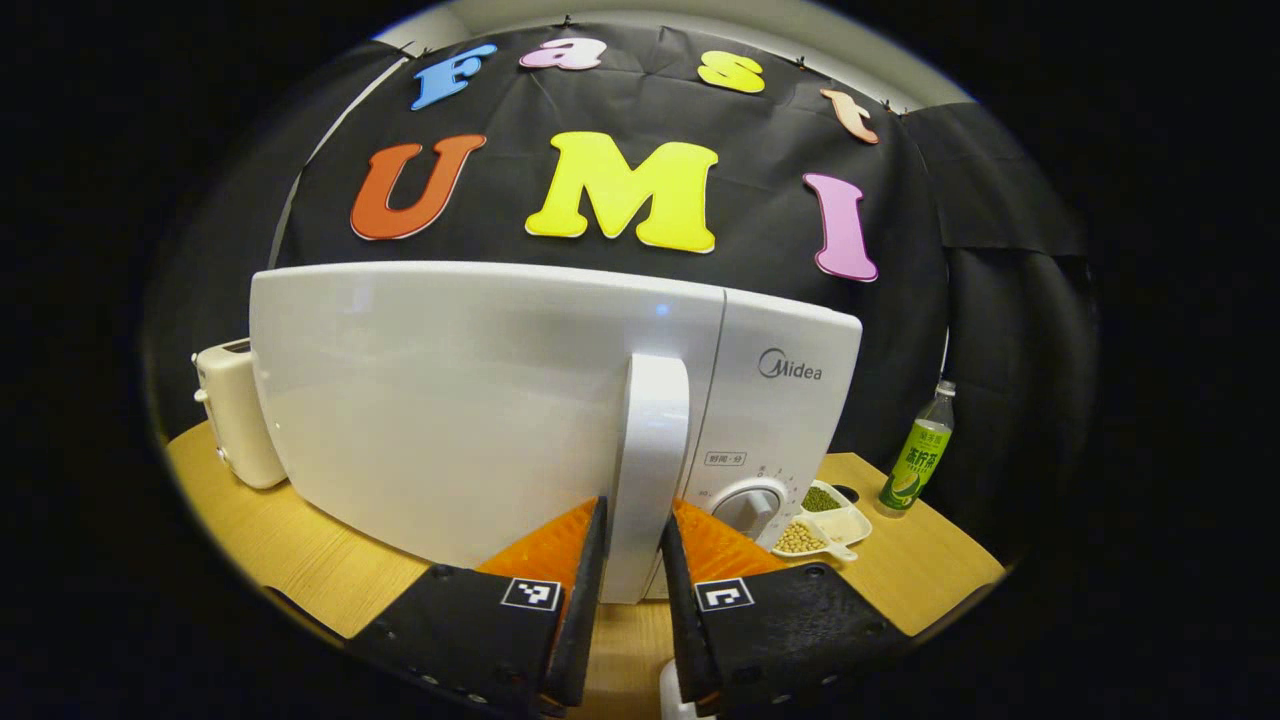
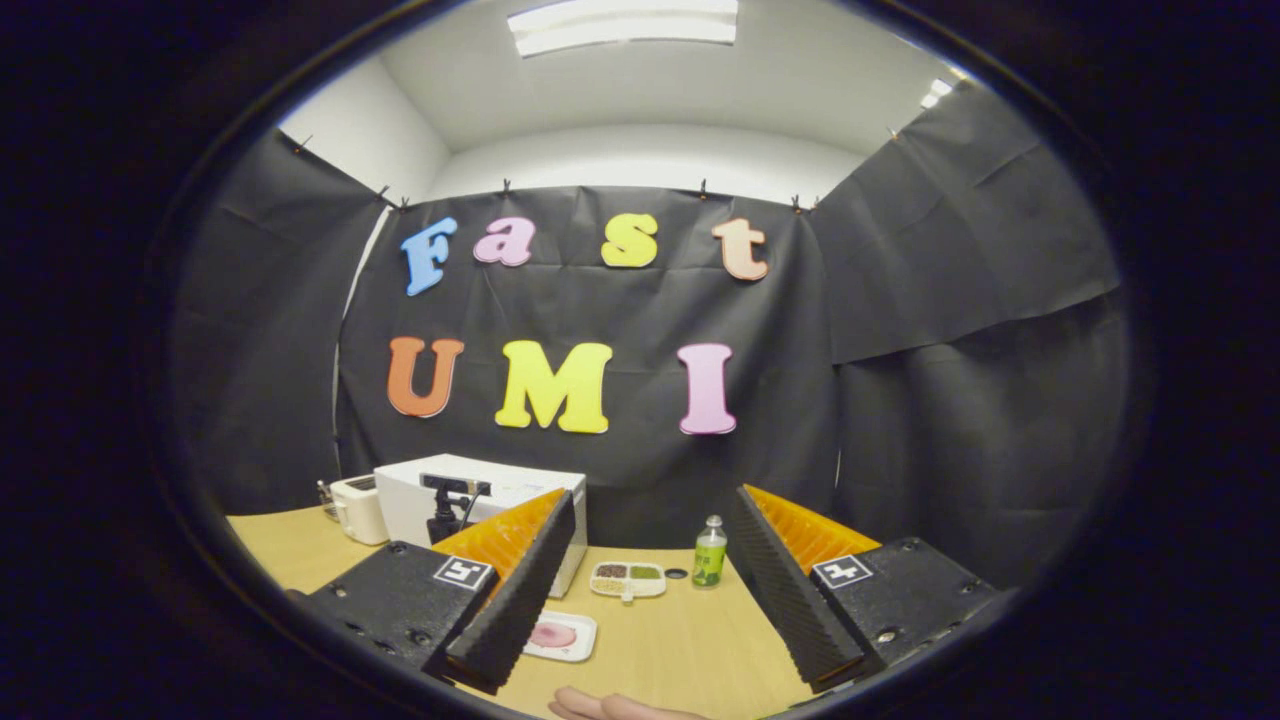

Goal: Open the microwave oven with the left hand, put the food in, and close the microwave oven.

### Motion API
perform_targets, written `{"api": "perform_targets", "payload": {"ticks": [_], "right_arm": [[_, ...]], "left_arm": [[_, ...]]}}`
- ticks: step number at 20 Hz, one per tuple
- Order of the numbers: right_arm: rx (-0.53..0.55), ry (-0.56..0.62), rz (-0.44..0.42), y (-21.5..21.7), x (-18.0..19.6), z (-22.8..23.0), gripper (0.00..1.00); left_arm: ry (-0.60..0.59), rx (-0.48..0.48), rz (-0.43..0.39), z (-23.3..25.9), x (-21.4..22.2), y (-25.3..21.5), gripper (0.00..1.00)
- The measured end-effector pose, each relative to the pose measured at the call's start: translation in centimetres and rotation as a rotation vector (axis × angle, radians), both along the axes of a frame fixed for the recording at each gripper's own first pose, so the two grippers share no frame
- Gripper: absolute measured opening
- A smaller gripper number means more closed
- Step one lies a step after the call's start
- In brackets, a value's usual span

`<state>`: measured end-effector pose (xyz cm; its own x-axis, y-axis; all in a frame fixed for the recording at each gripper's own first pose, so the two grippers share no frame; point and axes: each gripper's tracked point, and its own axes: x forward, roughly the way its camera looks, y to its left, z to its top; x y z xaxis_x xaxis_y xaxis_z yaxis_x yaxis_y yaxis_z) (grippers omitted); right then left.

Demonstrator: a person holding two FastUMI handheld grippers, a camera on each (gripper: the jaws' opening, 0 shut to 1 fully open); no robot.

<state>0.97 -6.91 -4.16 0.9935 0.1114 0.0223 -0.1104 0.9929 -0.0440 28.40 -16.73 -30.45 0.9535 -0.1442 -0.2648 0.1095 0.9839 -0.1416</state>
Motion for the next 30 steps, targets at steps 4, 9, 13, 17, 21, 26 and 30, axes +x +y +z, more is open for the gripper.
{"api": "perform_targets", "payload": {"ticks": [4,9,13,17,21,26,30], "right_arm": [[-0.015,-0.009,-0.014,-0.5,0.0,-0.3,0.93],[-0.014,0.009,-0.013,-0.6,0.5,-1.0,1.0],[-0.01,0.028,-0.017,-1.0,0.6,-1.7,0.93],[-0.013,0.04,-0.033,-2.0,0.9,-2.2,0.93],[0.0,0.061,-0.033,-2.4,1.1,-3.2,1.0],[-0.003,0.088,-0.034,-1.6,0.9,-4.4,0.93],[-0.002,0.106,-0.017,0.3,0.2,-5.2,1.0]], "left_arm": [[-0.029,0.101,-0.036,0.1,-0.3,0.0,0.24],[-0.027,0.138,-0.022,0.2,-0.5,0.2,0.11],[-0.014,0.098,-0.016,0.1,-0.8,0.0,0.11],[-0.027,0.13,0.004,0.3,-1.7,0.3,0.11],[-0.072,0.124,-0.056,0.5,-5.0,1.1,0.11],[-0.098,0.068,-0.202,0.9,-11.0,3.7,0.1],[-0.092,0.067,-0.219,1.2,-14.5,6.8,0.1]]}}
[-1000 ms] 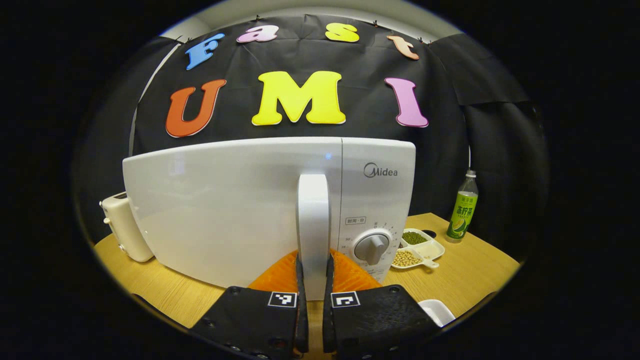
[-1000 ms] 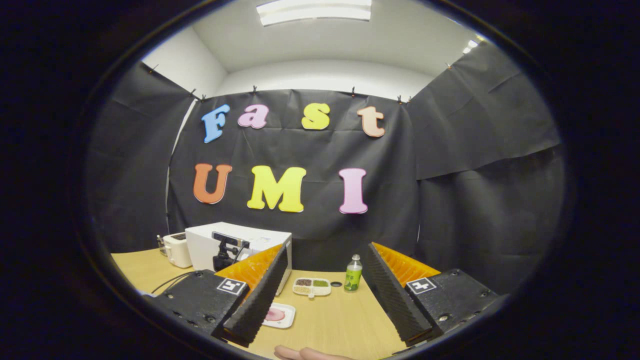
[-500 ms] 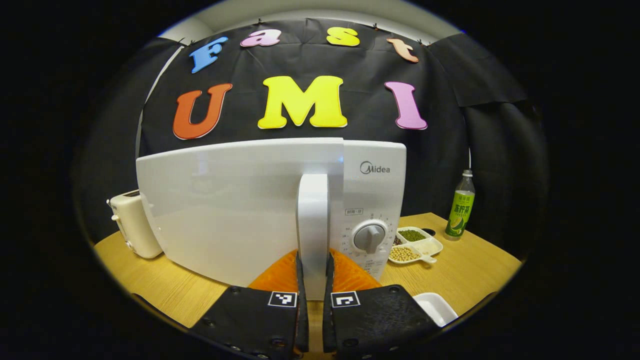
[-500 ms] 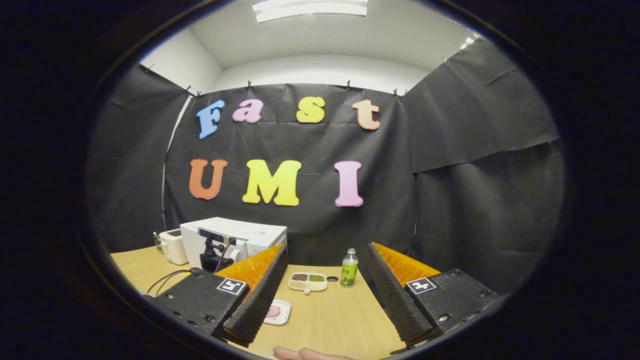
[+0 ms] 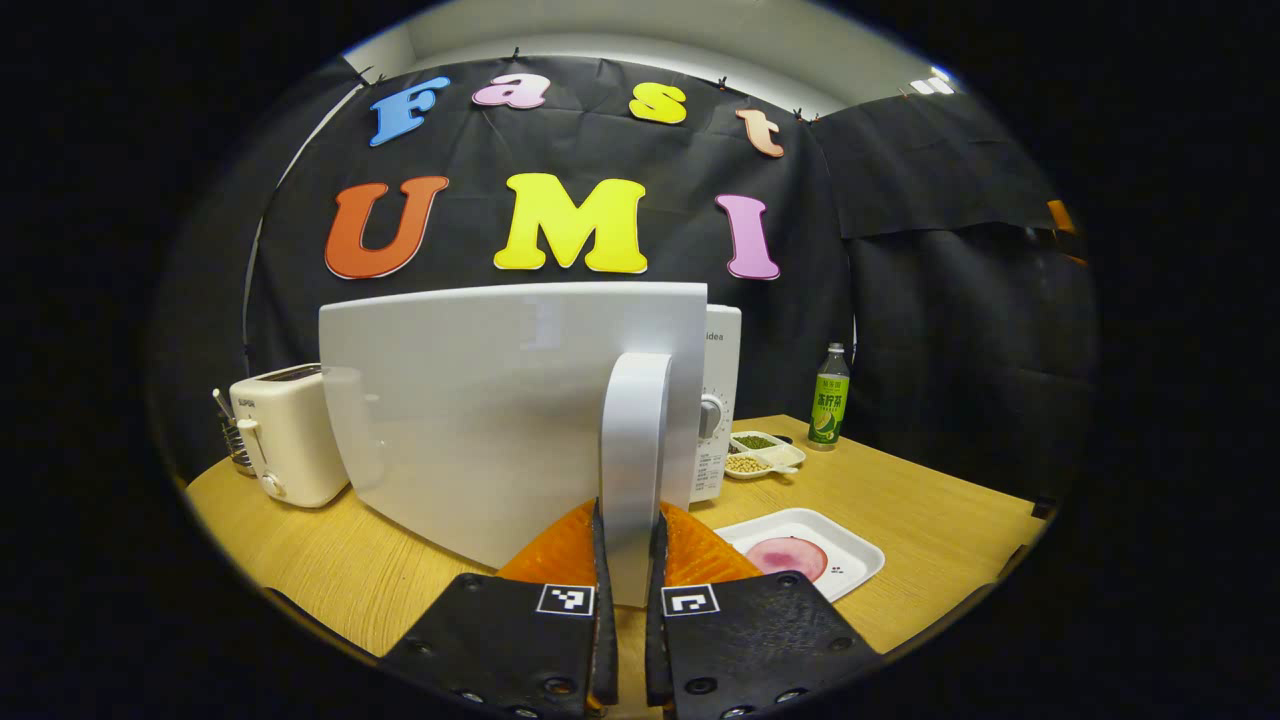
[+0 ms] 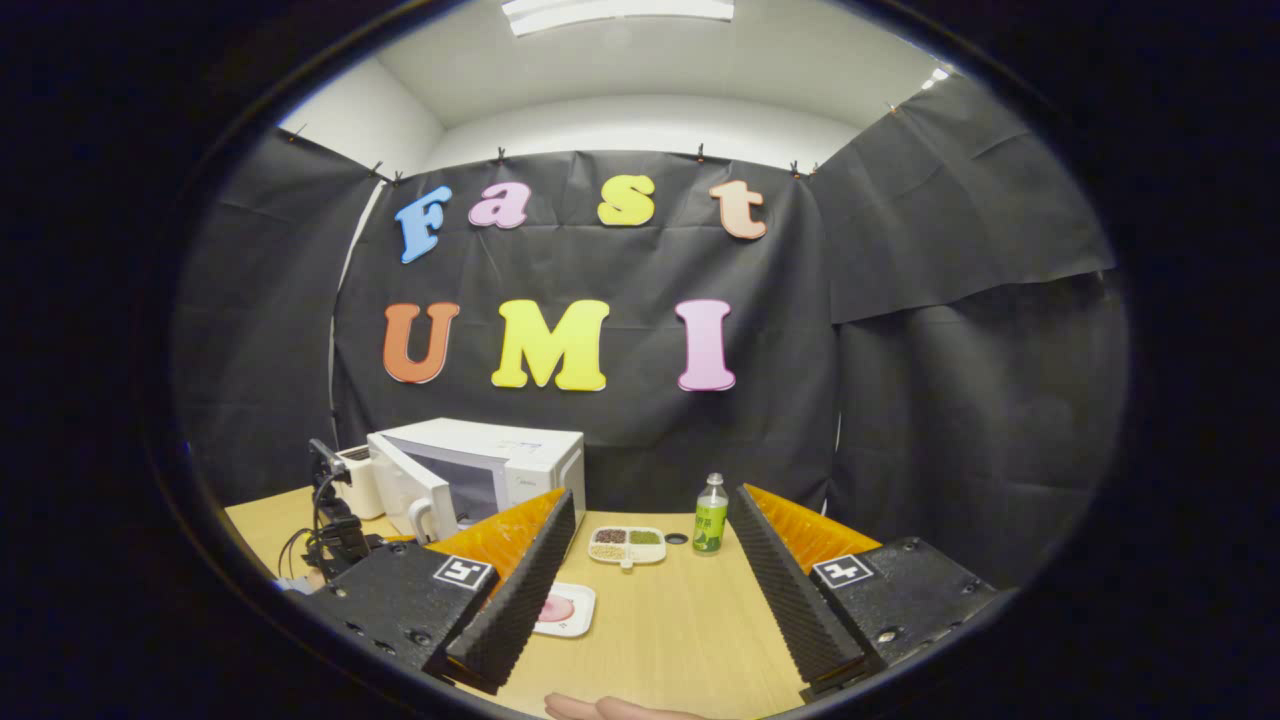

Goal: Open the microwave oven with the left hand, put the food in, and close the microwave oven.

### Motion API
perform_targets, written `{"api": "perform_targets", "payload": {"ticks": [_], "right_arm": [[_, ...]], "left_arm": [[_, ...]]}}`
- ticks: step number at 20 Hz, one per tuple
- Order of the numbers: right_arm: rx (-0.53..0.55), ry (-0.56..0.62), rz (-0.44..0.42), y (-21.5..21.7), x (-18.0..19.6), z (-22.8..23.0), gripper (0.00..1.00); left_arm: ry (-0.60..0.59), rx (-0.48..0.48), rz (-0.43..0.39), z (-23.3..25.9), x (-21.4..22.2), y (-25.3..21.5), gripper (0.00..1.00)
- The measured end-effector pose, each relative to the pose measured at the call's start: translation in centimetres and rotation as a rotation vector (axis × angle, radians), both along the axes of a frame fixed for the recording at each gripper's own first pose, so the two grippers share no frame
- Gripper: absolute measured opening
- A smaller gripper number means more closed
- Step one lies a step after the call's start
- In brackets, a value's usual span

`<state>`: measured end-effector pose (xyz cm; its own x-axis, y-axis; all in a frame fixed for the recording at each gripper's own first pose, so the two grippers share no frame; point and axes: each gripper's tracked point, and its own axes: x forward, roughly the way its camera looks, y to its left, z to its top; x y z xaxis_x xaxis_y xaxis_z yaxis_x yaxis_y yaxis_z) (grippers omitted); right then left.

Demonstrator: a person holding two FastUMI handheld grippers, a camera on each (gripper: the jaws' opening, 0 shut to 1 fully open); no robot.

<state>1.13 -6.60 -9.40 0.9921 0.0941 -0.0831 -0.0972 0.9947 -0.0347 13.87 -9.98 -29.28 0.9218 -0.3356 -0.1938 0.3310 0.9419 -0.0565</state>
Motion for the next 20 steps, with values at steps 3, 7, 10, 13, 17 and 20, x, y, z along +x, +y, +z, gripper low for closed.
{"api": "perform_targets", "payload": {"ticks": [3,7,10,13,17,20], "right_arm": [[-0.002,0.025,0.008,1.2,-0.6,-1.0,0.93],[0.001,0.054,0.035,2.9,-1.2,-2.3,1.0],[0.008,0.086,0.054,4.0,-1.4,-3.7,1.0],[-0.009,0.121,0.085,5.4,-1.3,-5.5,1.0],[-0.06,0.178,0.114,6.4,0.6,-8.1,1.0],[-0.071,0.246,0.122,6.8,3.0,-9.7,1.0]], "left_arm": [[0.017,0.0,0.021,0.0,-2.5,2.7,0.1],[0.018,0.056,0.08,0.2,-6.1,7.9,0.31],[0.039,0.032,0.142,-0.4,-8.8,13.1,0.41],[0.031,0.05,0.249,-0.2,-12.1,18.7,0.75],[0.022,0.074,0.361,1.7,-15.6,23.3,0.94],[-0.03,0.08,0.408,5.0,-17.1,24.2,0.94]]}}
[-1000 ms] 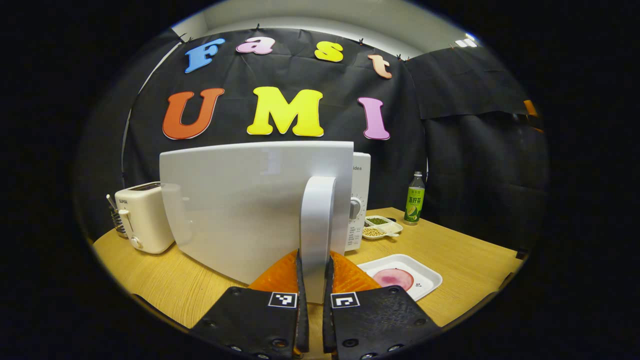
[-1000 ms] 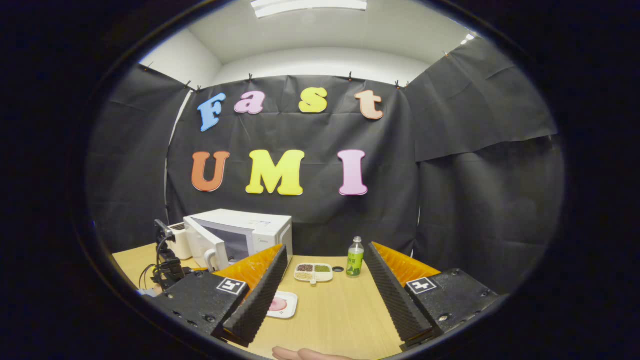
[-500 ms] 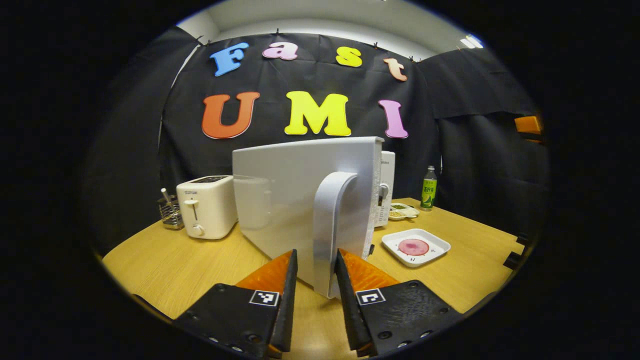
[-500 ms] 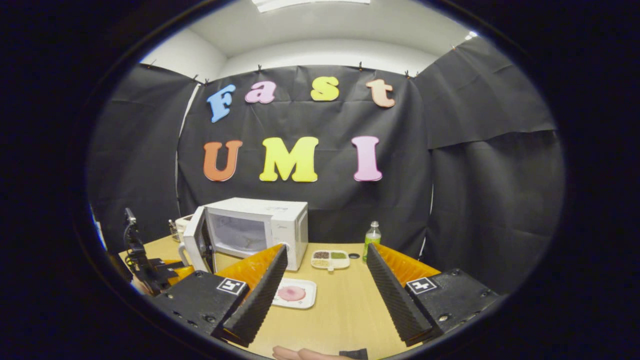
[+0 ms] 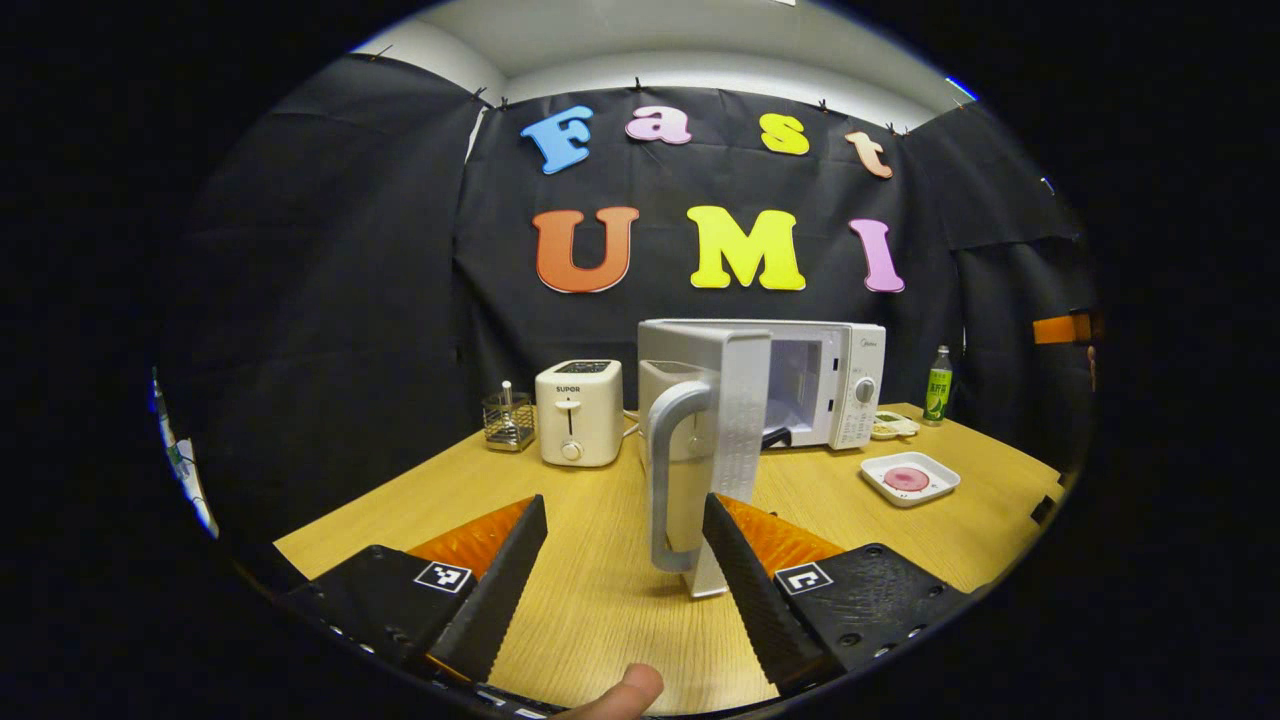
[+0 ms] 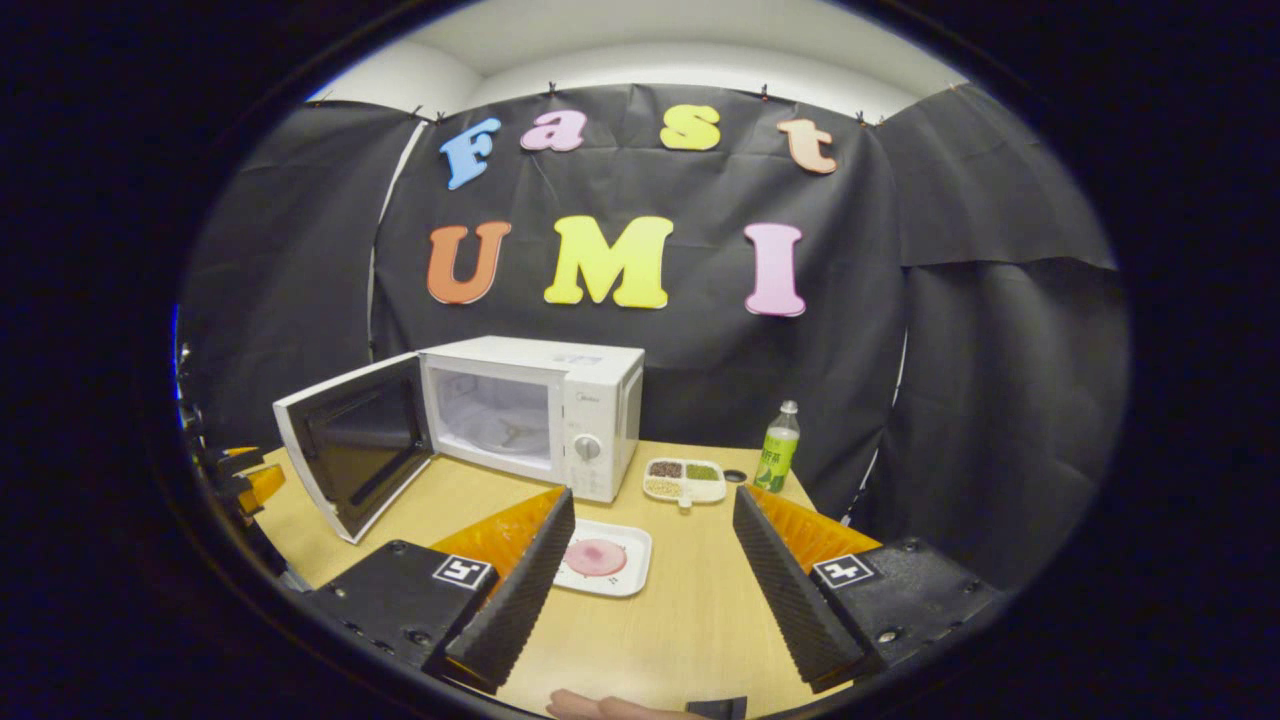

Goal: Open the microwave oven with the left hand, put the food in, and close the microwave oven.

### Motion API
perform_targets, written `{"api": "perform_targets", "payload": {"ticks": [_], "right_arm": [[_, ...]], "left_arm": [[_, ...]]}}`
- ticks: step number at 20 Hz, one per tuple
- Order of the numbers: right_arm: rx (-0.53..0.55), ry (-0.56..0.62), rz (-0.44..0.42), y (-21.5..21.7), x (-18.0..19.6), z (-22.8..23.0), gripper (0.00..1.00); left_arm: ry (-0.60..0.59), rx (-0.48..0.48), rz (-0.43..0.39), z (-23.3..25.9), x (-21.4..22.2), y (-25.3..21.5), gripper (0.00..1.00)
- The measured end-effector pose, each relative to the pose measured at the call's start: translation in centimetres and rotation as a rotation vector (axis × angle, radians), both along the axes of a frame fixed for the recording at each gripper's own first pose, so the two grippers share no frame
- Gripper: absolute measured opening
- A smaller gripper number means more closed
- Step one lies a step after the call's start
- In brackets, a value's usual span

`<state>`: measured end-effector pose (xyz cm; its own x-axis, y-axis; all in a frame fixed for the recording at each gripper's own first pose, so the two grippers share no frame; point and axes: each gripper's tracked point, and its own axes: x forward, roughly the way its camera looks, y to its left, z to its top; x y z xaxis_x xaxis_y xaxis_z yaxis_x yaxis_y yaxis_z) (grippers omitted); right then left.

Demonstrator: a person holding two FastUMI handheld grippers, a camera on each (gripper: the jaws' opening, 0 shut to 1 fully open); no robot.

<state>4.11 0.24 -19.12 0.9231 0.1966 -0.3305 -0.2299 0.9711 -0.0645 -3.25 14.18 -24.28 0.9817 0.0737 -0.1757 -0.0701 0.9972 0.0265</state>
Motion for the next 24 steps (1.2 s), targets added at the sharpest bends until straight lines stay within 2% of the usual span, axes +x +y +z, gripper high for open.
{"api": "perform_targets", "payload": {"ticks": [1,2,3,4,5,6,8,9,10,11,12,13,14,15,17,19,20,22,23,24], "right_arm": [[0.0,0.024,0.007,0.3,0.7,-0.5,1.0],[-0.002,0.048,0.018,0.5,1.3,-1.1,0.94],[-0.005,0.076,0.024,0.6,1.9,-1.7,1.0],[-0.01,0.106,0.028,0.5,2.5,-2.5,1.0],[-0.018,0.131,0.032,0.4,3.1,-3.1,0.94],[-0.034,0.156,0.034,0.2,3.8,-3.8,1.0],[-0.068,0.223,0.05,-0.1,5.2,-5.6,1.0],[-0.081,0.269,0.066,-0.1,6.0,-6.8,0.94],[-0.094,0.326,0.084,0.0,6.8,-8.2,1.0],[-0.102,0.386,0.1,0.1,7.4,-9.5,0.94],[-0.105,0.454,0.108,0.0,7.9,-11.0,1.0],[-0.1,0.517,0.124,0.2,8.4,-12.4,1.0],[-0.091,0.579,0.136,0.5,8.8,-13.8,0.94],[-0.082,0.646,0.143,0.6,9.3,-15.4,1.0],[-0.043,0.781,0.165,1.2,10.0,-18.5,1.0],[-0.014,0.904,0.156,1.1,10.6,-21.2,0.93],[0.005,0.952,0.144,1.1,10.7,-22.3,0.82],[0.058,1.019,0.129,1.3,11.7,-23.5,0.75],[0.1,1.043,0.123,1.6,12.1,-23.6,0.83],[0.145,1.056,0.142,2.4,12.7,-23.7,0.76]], "left_arm": [[-0.012,-0.007,0.014,1.1,-0.3,0.1,0.94],[-0.022,-0.024,0.012,1.8,-0.6,-0.4,0.94],[-0.034,-0.036,0.011,2.8,-0.8,-0.8,0.94],[-0.049,-0.046,0.014,3.9,-0.9,-1.0,0.94],[-0.071,-0.058,0.017,5.1,-0.9,-1.2,0.94],[-0.085,-0.073,0.022,6.2,-0.8,-1.3,0.94],[-0.103,-0.104,0.03,8.1,-0.3,-1.6,0.94],[-0.115,-0.117,0.03,9.2,-0.1,-1.9,0.94],[-0.126,-0.125,0.024,10.2,-0.1,-2.2,0.94],[-0.136,-0.13,0.019,11.2,0.0,-2.5,0.94],[-0.152,-0.127,0.011,12.4,0.2,-2.9,0.94],[-0.165,-0.121,0.006,13.4,0.4,-3.4,0.94],[-0.176,-0.108,0.004,14.3,0.8,-3.6,0.94],[-0.182,-0.096,-0.001,15.1,1.1,-4.2,0.94],[-0.199,-0.07,-0.018,16.3,1.4,-5.7,0.94],[-0.209,-0.034,-0.04,16.8,1.7,-7.5,0.94],[-0.219,-0.012,-0.052,17.1,1.8,-8.3,0.94],[-0.243,0.009,-0.094,17.9,2.0,-10.4,0.93],[-0.246,0.013,-0.095,18.0,2.1,-10.8,0.93],[-0.246,0.008,-0.101,17.9,2.3,-11.3,0.94]]}}
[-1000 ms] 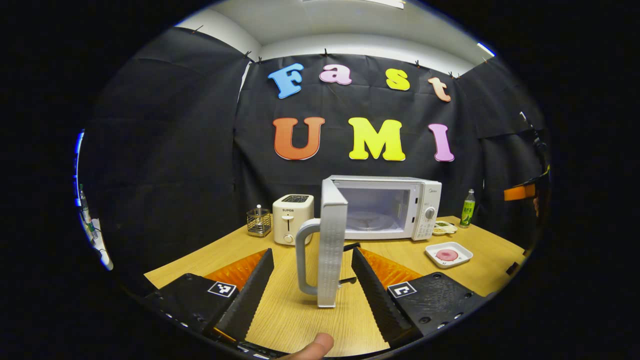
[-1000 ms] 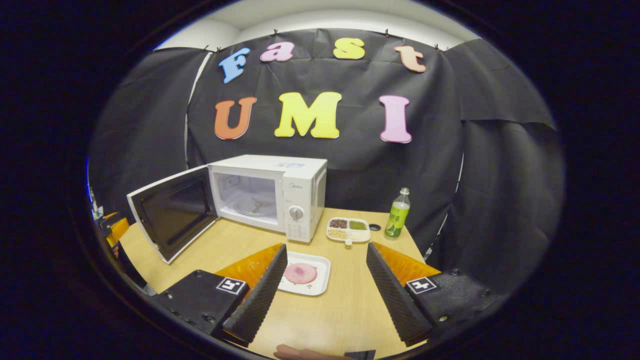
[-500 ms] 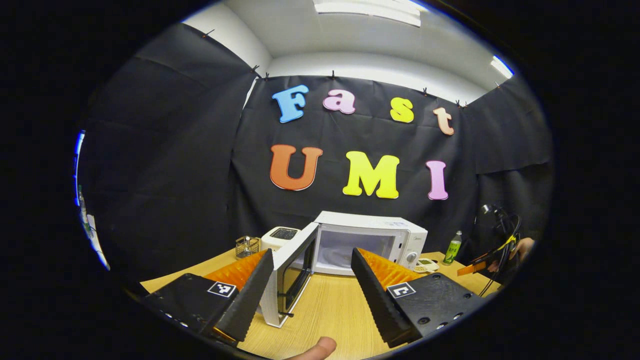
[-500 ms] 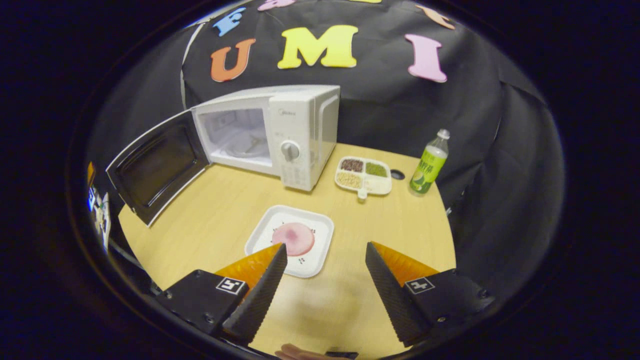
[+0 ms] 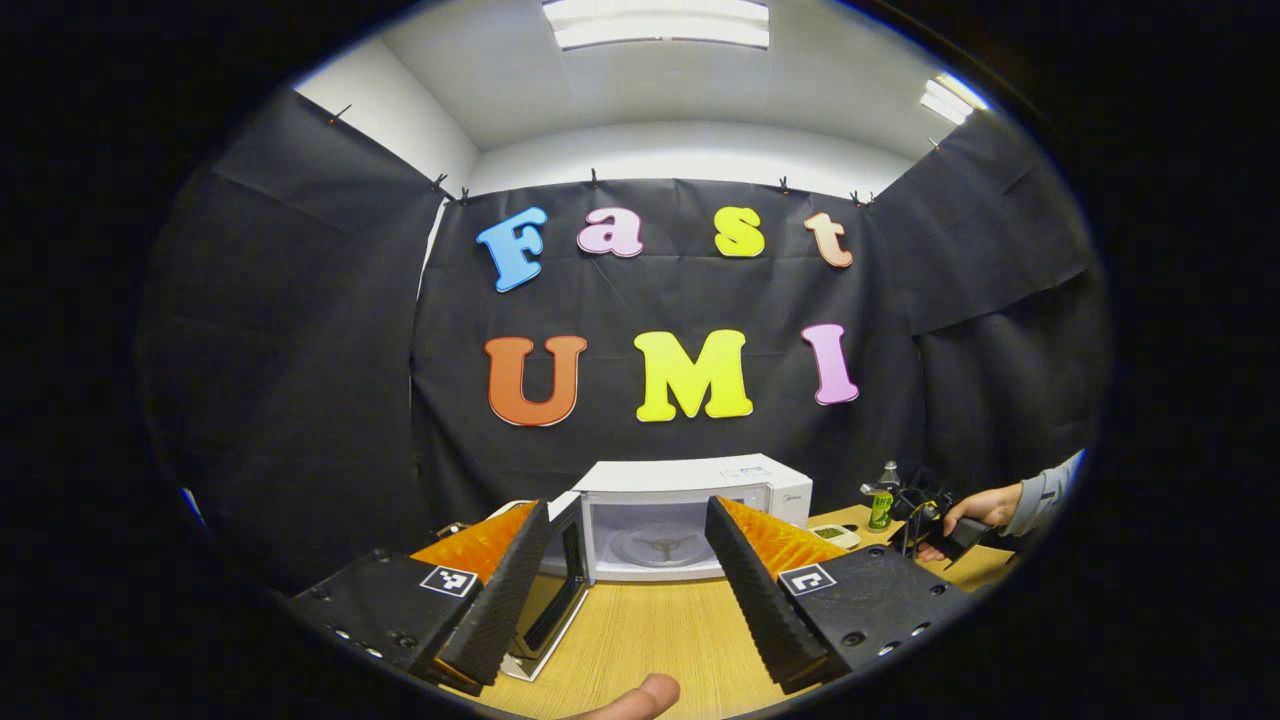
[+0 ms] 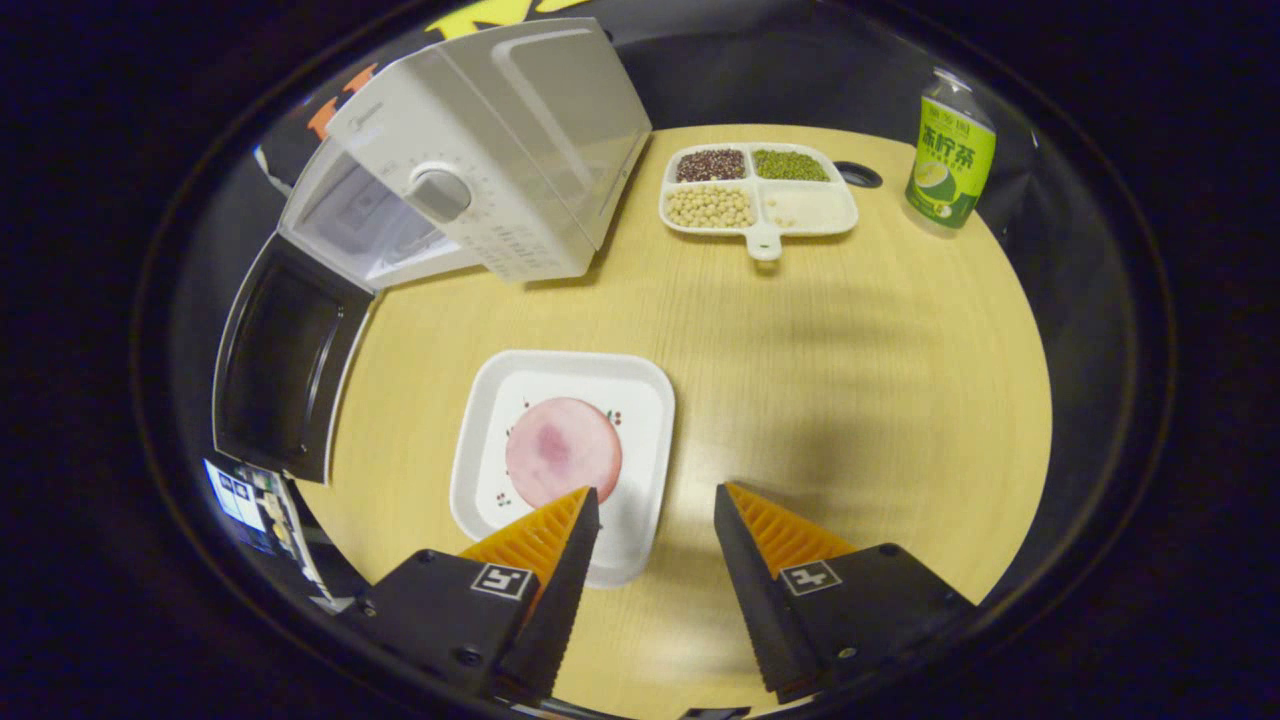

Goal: Open the microwave oven with the left hand, put the food in, and close the microwave oven.

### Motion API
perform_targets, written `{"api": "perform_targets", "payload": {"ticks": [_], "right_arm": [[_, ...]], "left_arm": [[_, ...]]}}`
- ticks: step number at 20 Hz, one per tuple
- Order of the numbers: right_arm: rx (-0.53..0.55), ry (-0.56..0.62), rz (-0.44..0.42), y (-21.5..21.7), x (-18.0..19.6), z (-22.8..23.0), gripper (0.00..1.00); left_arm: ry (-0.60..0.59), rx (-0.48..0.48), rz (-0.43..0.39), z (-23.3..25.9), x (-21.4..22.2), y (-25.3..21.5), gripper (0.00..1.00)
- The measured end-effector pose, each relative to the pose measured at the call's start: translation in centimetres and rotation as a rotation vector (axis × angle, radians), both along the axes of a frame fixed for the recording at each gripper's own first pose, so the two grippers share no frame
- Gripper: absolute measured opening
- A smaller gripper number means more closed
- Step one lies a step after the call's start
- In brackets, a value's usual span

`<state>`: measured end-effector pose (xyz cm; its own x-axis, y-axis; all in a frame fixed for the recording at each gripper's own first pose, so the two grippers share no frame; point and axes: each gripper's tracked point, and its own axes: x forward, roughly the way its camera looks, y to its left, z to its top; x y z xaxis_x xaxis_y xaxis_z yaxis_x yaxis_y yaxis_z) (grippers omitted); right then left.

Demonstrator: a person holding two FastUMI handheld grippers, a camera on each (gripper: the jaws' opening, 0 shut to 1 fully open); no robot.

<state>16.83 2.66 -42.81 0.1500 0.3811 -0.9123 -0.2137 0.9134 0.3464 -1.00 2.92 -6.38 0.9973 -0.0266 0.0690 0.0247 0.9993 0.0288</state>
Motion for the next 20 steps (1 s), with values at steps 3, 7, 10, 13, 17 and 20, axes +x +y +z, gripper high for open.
{"api": "perform_targets", "payload": {"ticks": [3,7,10,13,17,20], "right_arm": [[0.022,0.063,0.035,0.6,0.3,-1.2,0.3],[0.046,0.15,0.03,0.7,-0.1,-2.1,0.17],[0.1,0.202,0.013,0.9,-0.3,-1.8,0.04],[0.136,0.216,-0.048,0.3,-0.5,-1.7,0.04],[0.186,0.192,-0.123,-0.2,-1.3,-0.6,0.04],[0.225,0.185,-0.182,-0.1,-2.4,1.2,0.0]], "left_arm": [[-0.003,-0.018,-0.029,0.2,0.3,-1.2,0.94],[-0.002,-0.003,-0.017,-0.2,0.4,-0.9,0.94],[0.024,-0.004,-0.006,-1.4,0.3,-0.7,0.94],[0.024,-0.005,0.002,-1.3,-0.2,0.1,0.94],[0.016,-0.009,0.012,-1.3,-0.8,1.3,0.94],[0.027,-0.015,0.003,-2.0,-1.0,1.5,0.94]]}}
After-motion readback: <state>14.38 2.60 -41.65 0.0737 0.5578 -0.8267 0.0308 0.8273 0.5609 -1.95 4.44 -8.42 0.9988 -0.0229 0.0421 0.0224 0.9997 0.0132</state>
